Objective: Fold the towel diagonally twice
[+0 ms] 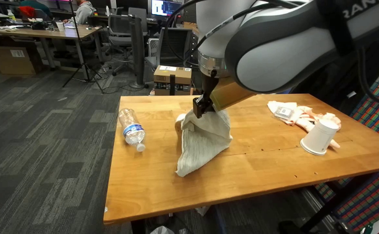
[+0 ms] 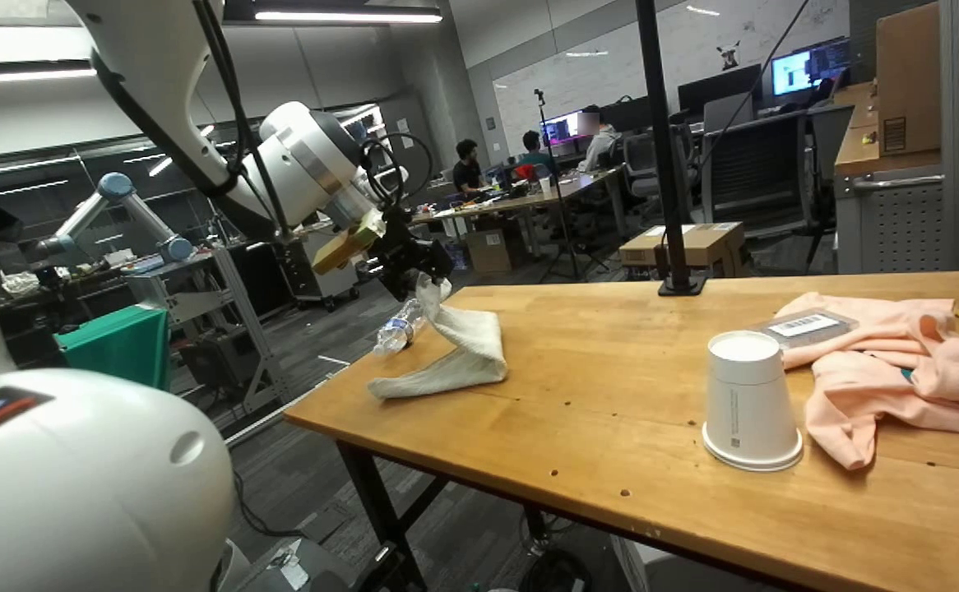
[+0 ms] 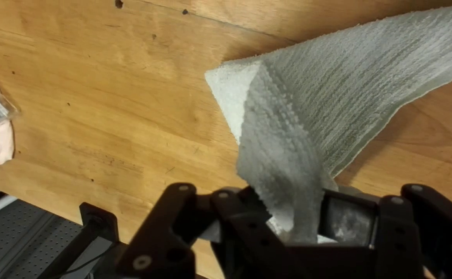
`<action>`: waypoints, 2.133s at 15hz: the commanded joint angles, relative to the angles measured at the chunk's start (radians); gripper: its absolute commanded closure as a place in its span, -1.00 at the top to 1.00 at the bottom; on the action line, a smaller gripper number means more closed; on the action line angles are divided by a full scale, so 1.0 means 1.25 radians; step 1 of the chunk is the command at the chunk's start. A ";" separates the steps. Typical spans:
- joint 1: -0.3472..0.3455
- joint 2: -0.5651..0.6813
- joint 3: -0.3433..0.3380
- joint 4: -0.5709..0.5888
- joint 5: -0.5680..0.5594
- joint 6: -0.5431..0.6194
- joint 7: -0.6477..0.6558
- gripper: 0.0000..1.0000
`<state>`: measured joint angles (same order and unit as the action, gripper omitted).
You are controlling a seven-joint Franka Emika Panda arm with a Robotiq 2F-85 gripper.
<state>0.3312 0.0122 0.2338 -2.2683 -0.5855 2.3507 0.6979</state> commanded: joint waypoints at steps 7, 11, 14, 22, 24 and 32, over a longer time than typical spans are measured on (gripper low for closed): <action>-0.031 0.079 -0.006 0.061 -0.009 -0.050 -0.016 -0.93; -0.023 0.132 -0.008 0.108 0.012 -0.073 -0.045 -0.93; -0.014 0.169 -0.006 0.141 0.051 -0.090 -0.070 -0.92; 0.038 0.226 0.007 0.205 0.188 -0.211 -0.110 -0.93; 0.054 0.237 0.010 0.215 0.200 -0.208 -0.113 -0.92; 0.064 0.295 -0.001 0.253 0.201 -0.174 -0.213 -0.92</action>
<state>0.4158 0.3515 0.2440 -1.9912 -0.3634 2.1286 0.4969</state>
